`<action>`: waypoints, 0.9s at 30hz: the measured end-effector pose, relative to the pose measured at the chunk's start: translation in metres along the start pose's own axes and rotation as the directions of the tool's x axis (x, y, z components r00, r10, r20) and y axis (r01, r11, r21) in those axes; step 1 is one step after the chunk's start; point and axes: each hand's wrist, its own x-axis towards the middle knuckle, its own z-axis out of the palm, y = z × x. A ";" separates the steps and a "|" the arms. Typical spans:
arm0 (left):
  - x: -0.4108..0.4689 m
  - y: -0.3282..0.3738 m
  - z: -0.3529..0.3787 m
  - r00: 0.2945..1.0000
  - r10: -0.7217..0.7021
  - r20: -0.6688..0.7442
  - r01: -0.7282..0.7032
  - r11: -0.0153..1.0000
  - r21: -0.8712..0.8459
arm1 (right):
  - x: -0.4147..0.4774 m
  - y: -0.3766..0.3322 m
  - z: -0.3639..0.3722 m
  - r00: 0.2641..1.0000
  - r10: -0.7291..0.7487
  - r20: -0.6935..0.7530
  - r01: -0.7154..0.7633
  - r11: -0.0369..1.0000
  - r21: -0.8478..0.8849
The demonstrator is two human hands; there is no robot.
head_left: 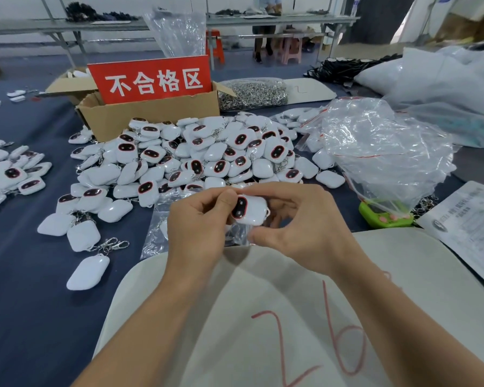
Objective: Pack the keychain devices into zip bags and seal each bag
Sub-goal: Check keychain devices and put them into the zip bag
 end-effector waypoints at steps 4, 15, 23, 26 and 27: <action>-0.004 0.005 0.001 0.999 0.001 0.032 0.001 0.998 -0.066 | 0.000 0.005 0.001 0.997 0.015 -0.072 -0.013 0.999 0.032; -0.005 0.005 0.001 0.987 0.117 0.109 -0.120 0.993 0.019 | 0.002 0.005 0.001 0.987 0.119 -0.104 -0.087 0.959 0.271; -0.006 0.005 0.002 0.986 0.100 0.132 -0.097 0.995 -0.027 | -0.001 0.005 0.003 0.979 0.114 -0.167 -0.074 0.971 0.229; -0.006 0.005 0.001 0.986 0.112 0.126 -0.113 0.994 0.002 | -0.001 0.005 0.003 0.978 0.105 -0.181 -0.066 0.975 0.210; -0.006 0.005 0.001 0.986 0.121 0.117 -0.127 0.991 0.039 | -0.001 0.005 0.003 0.977 0.115 -0.179 -0.076 0.975 0.207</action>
